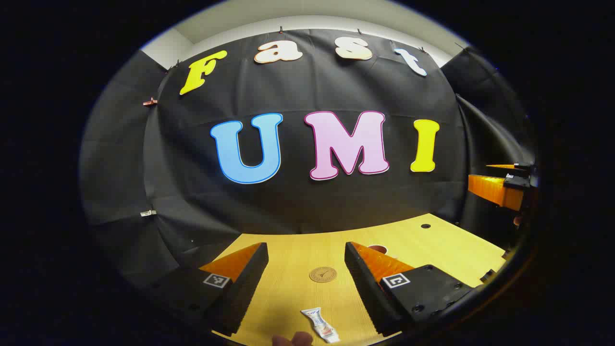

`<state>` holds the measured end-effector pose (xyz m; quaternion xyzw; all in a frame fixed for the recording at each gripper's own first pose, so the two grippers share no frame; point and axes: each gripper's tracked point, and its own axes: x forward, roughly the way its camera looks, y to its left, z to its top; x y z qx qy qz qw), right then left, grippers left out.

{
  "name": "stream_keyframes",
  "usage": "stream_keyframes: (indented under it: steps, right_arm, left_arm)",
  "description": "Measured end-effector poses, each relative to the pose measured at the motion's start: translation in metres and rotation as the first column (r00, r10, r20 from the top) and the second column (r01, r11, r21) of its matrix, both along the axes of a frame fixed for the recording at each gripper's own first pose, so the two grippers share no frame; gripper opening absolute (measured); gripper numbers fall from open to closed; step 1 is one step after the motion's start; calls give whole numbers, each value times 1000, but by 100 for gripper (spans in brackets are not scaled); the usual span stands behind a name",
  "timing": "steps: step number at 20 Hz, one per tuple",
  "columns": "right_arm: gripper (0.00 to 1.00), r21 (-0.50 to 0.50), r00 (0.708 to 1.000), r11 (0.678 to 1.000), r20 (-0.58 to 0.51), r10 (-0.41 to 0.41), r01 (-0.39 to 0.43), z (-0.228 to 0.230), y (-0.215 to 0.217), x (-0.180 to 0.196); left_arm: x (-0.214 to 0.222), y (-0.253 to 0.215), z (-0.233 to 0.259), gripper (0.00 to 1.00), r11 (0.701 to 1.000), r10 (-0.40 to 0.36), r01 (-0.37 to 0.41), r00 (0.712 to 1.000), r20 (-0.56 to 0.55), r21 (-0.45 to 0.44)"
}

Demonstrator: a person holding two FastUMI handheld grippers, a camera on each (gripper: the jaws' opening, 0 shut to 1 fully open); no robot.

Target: Put the toothbrush and toothpaste on the desktop into the cup, then pick up the cup and place it on the coaster on the desktop.

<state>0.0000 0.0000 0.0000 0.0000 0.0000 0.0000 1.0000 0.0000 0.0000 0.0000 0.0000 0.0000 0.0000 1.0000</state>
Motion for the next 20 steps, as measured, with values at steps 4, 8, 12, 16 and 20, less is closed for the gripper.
stream_keyframes:
  steps: [4, 8, 12, 16, 20]
  right_arm:
    - [94, -6, 1000, 1000, -1, -3, 3, -3, 1, 2]
    - [97, -5, 1000, 1000, -9, -11, 10, -6, -1, 4]
    - [96, 0, 1000, 1000, -9, -17, 17, -8, -2, 1]
    - [97, -5, 1000, 1000, -16, -17, 17, -11, -2, 0]
    - [96, -8, 999, 1000, -29, -26, 26, -15, -7, -4]
  left_arm:
    - [0, 1, -4, 99, 1000, 4, -4, 1000, -8, -3]
    - [1, 2, -8, 99, 1000, 6, -6, 1000, -18, -1]
    - [2, 1, -14, 99, 1000, 2, -2, 999, -34, -2]
    - [1, -2, -23, 99, 1000, -6, 6, 998, -60, 0]
    - [9, -12, -70, 99, 1000, -14, 16, 974, -227, 7]
